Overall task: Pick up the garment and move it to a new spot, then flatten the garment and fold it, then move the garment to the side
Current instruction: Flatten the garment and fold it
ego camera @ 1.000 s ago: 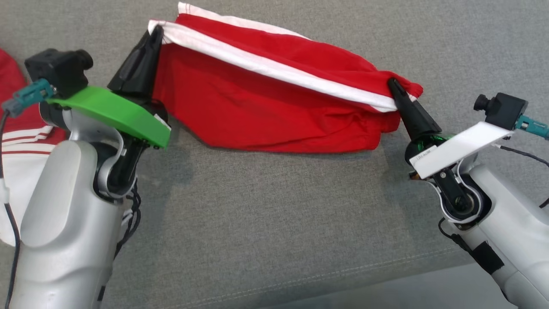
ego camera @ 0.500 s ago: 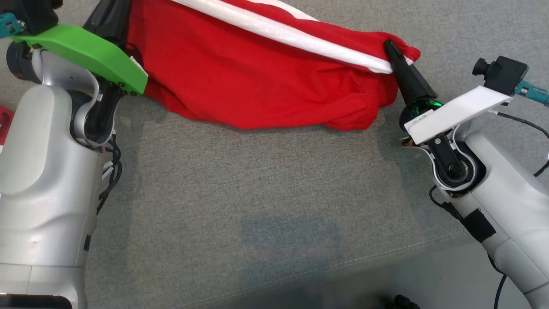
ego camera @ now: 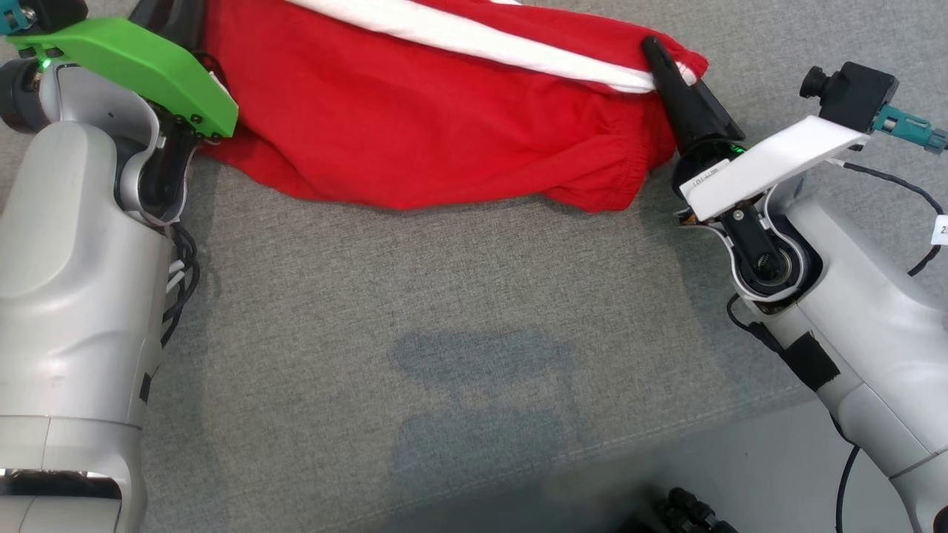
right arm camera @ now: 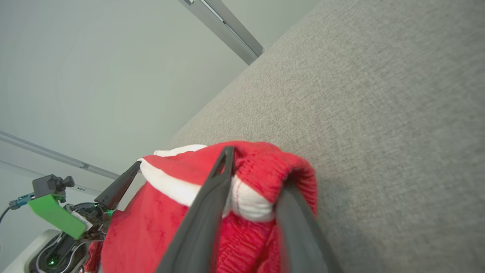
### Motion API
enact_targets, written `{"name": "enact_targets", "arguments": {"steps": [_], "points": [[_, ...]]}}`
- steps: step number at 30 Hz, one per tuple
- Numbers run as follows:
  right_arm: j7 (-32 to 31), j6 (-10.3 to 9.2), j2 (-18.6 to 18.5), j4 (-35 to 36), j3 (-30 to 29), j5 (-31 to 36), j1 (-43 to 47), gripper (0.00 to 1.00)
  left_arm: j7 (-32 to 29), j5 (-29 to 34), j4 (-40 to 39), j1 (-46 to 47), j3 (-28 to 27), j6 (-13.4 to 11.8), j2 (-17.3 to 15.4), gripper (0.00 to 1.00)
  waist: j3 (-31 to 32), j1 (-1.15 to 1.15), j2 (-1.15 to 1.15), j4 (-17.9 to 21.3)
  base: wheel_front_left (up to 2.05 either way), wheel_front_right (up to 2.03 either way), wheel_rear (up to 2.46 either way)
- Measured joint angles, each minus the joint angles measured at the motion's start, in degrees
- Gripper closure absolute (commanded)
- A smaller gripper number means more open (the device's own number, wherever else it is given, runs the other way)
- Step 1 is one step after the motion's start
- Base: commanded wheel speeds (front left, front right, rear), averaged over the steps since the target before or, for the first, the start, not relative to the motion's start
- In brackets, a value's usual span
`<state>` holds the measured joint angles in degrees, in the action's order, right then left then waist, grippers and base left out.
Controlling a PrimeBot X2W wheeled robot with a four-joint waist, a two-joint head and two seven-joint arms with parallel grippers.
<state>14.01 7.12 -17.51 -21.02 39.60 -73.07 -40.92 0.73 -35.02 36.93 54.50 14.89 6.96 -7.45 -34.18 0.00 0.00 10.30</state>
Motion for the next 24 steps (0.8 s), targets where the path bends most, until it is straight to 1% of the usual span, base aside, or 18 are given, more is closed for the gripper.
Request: {"name": "enact_targets", "arguments": {"steps": [7,14,19,24], "points": [[0.1,0.00,0.1,-1.7,0.7,0.0,-0.1,0.00,3.5,0.4,3.3,1.0,0.6,0.0,1.0,0.00,0.9,0.00,0.00,-0.3,0.00,0.00,0.00],[0.1,-0.01,-0.1,-4.2,2.3,-0.1,0.1,0.00,7.3,1.7,6.3,1.0,2.5,0.1,0.8,0.00,3.3,0.00,0.00,-0.8,0.00,0.00,0.00],[0.1,-0.01,-1.0,-5.8,3.4,0.1,0.7,0.00,10.1,2.2,7.4,0.5,4.0,0.1,0.3,0.00,5.9,0.00,0.00,-1.0,0.00,0.00,0.00],[0.2,-0.01,-2.6,-7.1,4.2,1.8,2.5,0.00,12.0,2.6,7.5,-1.3,5.2,0.2,-0.4,0.00,9.1,0.00,0.00,-1.3,0.00,0.00,0.00]]}}
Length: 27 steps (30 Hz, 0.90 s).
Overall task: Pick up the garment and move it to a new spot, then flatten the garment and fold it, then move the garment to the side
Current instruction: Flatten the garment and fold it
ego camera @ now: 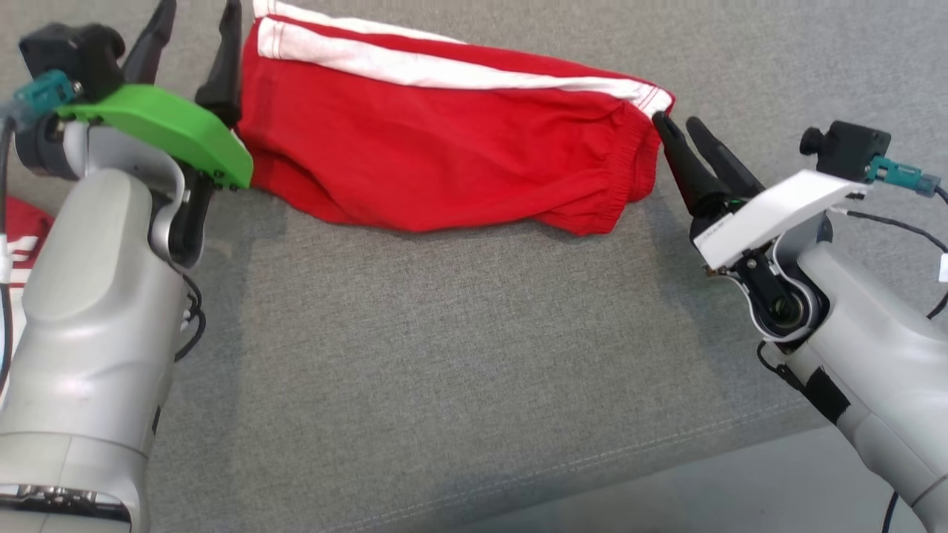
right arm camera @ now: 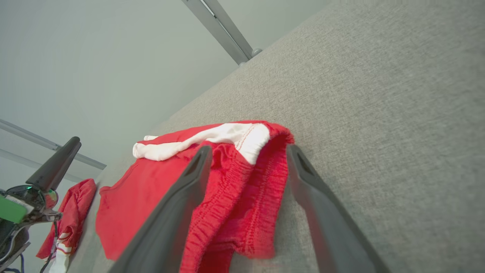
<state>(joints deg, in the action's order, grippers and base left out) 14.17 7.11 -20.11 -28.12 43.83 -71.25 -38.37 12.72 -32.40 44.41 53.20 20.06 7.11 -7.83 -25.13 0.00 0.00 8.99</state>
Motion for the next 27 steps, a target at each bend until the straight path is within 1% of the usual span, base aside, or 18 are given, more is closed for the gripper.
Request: {"name": "enact_targets", "arguments": {"steps": [3,6,9,12,13,16,21,23,24,26,27], "points": [[0.0,0.00,-0.3,-0.3,-0.1,1.0,1.0,0.00,0.5,0.0,-0.3,-2.2,1.0,0.0,-0.3,0.00,2.1,0.00,0.00,-0.2,0.00,0.00,0.00],[0.0,0.00,-0.9,-0.3,-1.5,2.5,1.8,0.00,0.9,-0.2,-0.9,-4.4,2.2,0.0,-0.3,0.00,4.3,0.00,0.00,-0.4,0.00,0.00,0.00],[0.0,0.00,-2.0,-0.3,-4.4,5.7,3.2,0.00,1.5,-1.2,-2.4,-7.6,2.9,0.0,-0.3,0.00,7.3,0.00,0.00,-0.7,0.00,0.00,0.00],[0.0,0.00,-2.4,-0.1,-6.1,8.1,4.8,0.00,1.5,-1.8,-3.0,-10.1,2.7,0.0,-0.3,0.00,9.5,0.00,0.00,-0.9,0.00,0.00,0.00],[0.0,0.00,-2.4,-0.1,-6.1,8.1,4.8,0.00,1.5,-1.8,-3.0,-10.1,2.7,0.0,-0.3,0.00,9.5,0.00,0.00,-0.9,0.00,0.00,0.00],[0.0,0.00,-3.4,0.2,-8.5,10.3,6.6,0.00,1.5,-2.5,-4.2,-12.7,2.6,0.0,-0.4,0.00,11.7,0.00,0.00,-1.2,0.00,0.00,0.00],[0.0,-0.25,-4.9,2.0,-13.4,15.0,9.5,0.00,1.5,-2.6,-6.1,-15.9,2.4,0.0,-0.5,0.00,14.7,0.00,0.00,-1.9,0.00,0.00,0.00],[0.0,-1.24,-5.0,3.1,-15.2,17.1,10.5,0.00,1.5,-2.6,-6.6,-17.2,2.0,0.0,-0.6,0.00,15.6,0.00,0.00,-2.4,0.00,0.00,0.00],[0.0,-1.31,-5.0,3.7,-15.9,18.4,11.0,0.00,1.5,-2.7,-7.1,-18.0,1.4,0.0,-0.7,0.00,16.0,0.00,0.00,-2.6,0.00,0.00,0.00],[0.1,-2.54,-4.6,5.2,-18.1,20.0,12.4,0.00,1.5,-2.7,-8.7,-19.8,0.1,0.0,-0.8,0.00,16.7,0.00,0.00,-3.0,0.00,0.00,0.00],[0.2,-2.74,-4.4,5.9,-19.0,20.8,13.1,0.00,1.5,-2.7,-9.7,-20.6,-0.6,0.0,-0.9,0.00,17.0,0.00,0.00,-3.2,0.00,0.00,0.00]]}}
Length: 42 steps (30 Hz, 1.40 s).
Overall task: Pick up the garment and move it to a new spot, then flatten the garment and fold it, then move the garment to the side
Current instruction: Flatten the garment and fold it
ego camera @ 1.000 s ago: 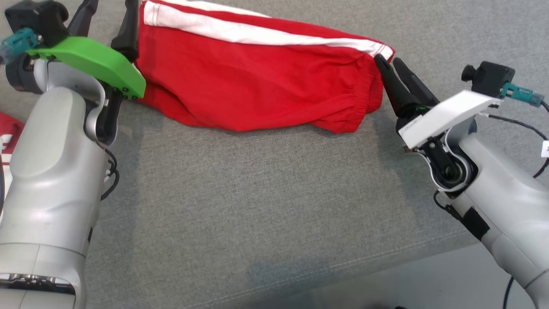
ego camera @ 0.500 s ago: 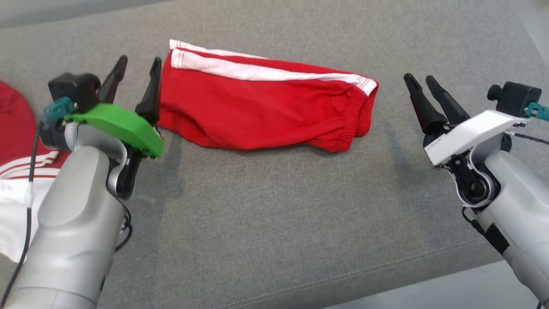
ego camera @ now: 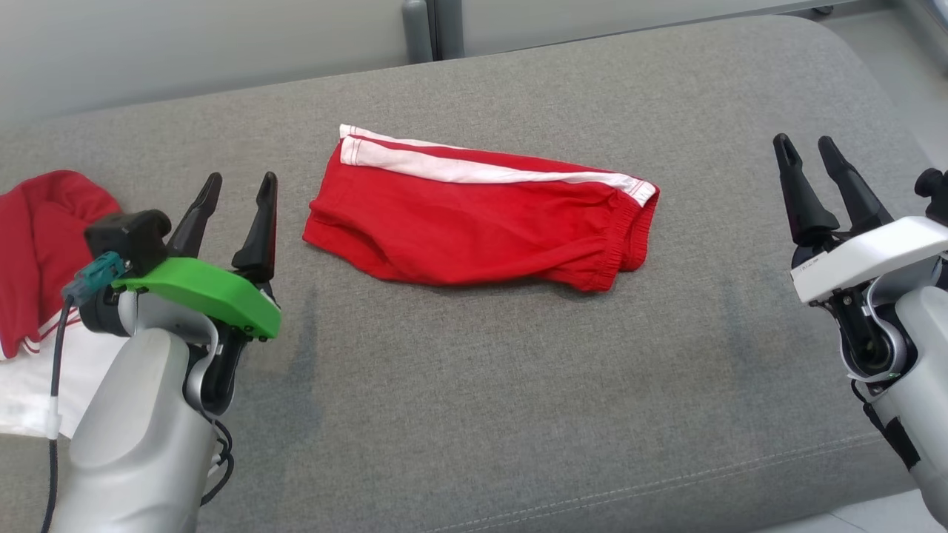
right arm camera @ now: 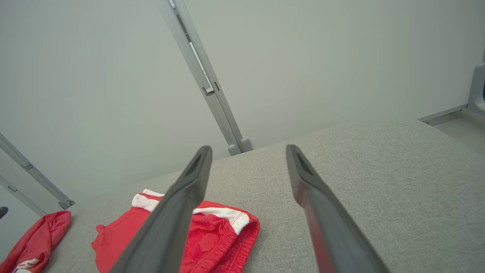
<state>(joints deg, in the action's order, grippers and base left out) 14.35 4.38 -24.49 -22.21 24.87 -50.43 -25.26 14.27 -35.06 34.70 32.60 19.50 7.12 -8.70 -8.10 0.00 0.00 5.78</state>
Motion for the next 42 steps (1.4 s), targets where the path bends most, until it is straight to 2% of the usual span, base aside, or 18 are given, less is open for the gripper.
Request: {"name": "enact_targets", "arguments": {"steps": [7,9,15,27,35,42], "points": [[0.2,-2.38,2.7,5.3,-4.7,6.2,4.9,0.00,0.0,0.1,-5.8,-6.3,-3.5,-0.3,0.1,0.00,1.8,0.00,0.00,-0.6,0.00,0.00,0.00],[0.2,-2.98,3.0,6.7,-5.8,8.0,6.2,0.00,0.1,0.3,-7.8,-8.1,-4.6,-1.2,0.5,0.00,2.0,0.00,0.00,-0.6,0.00,0.00,0.00],[0.2,-4.49,4.3,9.5,-9.2,12.1,10.8,0.00,0.2,1.4,-11.1,-13.3,-5.9,-1.9,2.2,0.00,2.6,0.00,0.00,-1.1,0.00,0.00,0.00],[0.2,-3.87,7.9,11.4,-10.7,13.9,15.8,0.00,0.2,2.1,-14.1,-16.9,-5.2,-2.0,3.7,0.00,2.8,0.00,0.00,-2.2,0.00,0.00,0.00],[0.2,-2.69,9.0,12.8,-11.1,16.6,16.4,0.00,-0.5,0.4,-10.5,-17.4,-3.2,-1.3,4.1,0.00,1.7,0.00,0.00,-1.0,0.00,0.00,0.00],[0.2,-1.87,9.5,14.4,-12.0,18.6,16.3,0.00,-5.7,-4.0,-4.6,-13.3,-3.8,-1.1,4.7,0.00,-0.1,0.00,0.00,1.1,0.00,0.00,0.00]]}}
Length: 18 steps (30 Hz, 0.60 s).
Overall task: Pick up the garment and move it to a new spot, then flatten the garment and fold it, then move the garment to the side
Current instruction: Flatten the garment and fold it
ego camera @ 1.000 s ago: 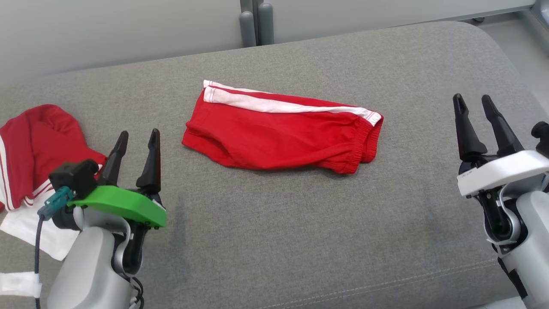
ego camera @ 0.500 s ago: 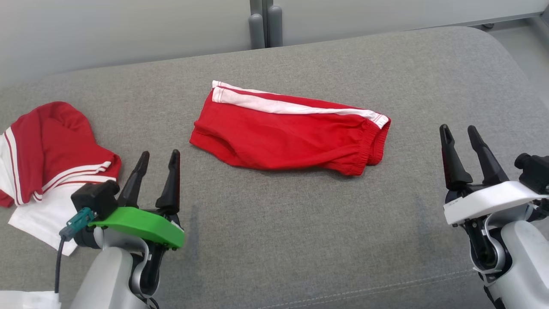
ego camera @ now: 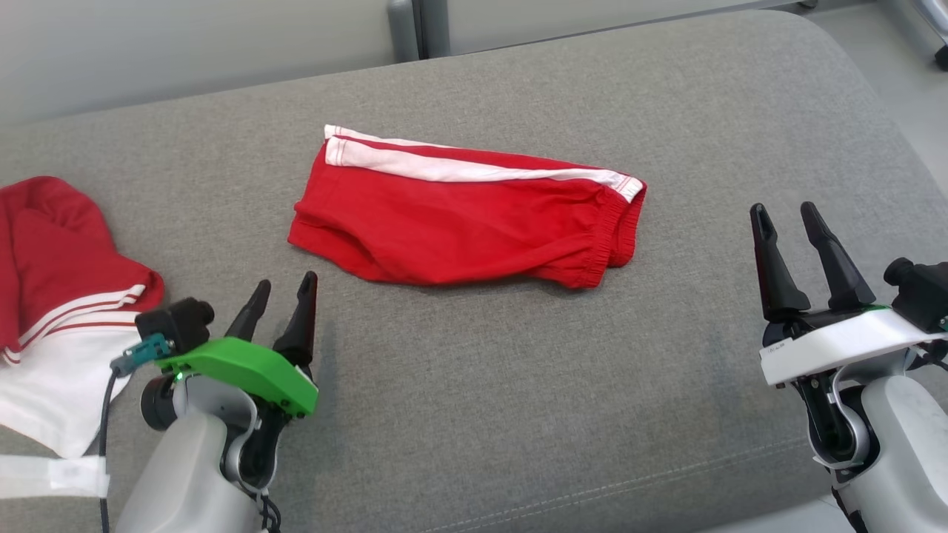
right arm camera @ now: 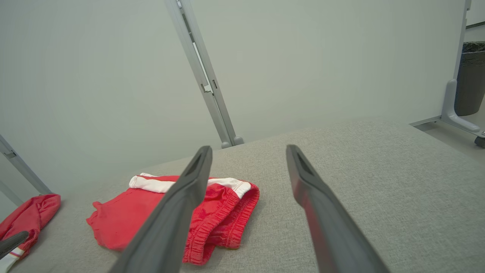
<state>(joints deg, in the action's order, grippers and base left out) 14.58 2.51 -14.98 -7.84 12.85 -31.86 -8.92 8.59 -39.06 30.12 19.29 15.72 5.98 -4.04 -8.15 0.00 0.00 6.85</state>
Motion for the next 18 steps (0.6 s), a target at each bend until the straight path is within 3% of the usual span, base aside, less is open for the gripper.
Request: {"name": "enact_targets", "arguments": {"steps": [10,18], "points": [[0.0,1.02,0.9,1.5,-1.0,1.2,-1.3,0.00,-7.2,-6.9,7.7,9.0,-4.4,0.0,1.1,0.00,-3.8,0.00,0.00,3.7,0.00,0.00,0.00],[0.0,1.60,2.5,1.6,-2.5,2.3,-1.6,0.00,-10.8,-10.5,14.7,13.6,-8.8,-2.2,0.9,0.00,-6.4,0.00,0.00,7.1,0.00,0.00,0.00]]}}
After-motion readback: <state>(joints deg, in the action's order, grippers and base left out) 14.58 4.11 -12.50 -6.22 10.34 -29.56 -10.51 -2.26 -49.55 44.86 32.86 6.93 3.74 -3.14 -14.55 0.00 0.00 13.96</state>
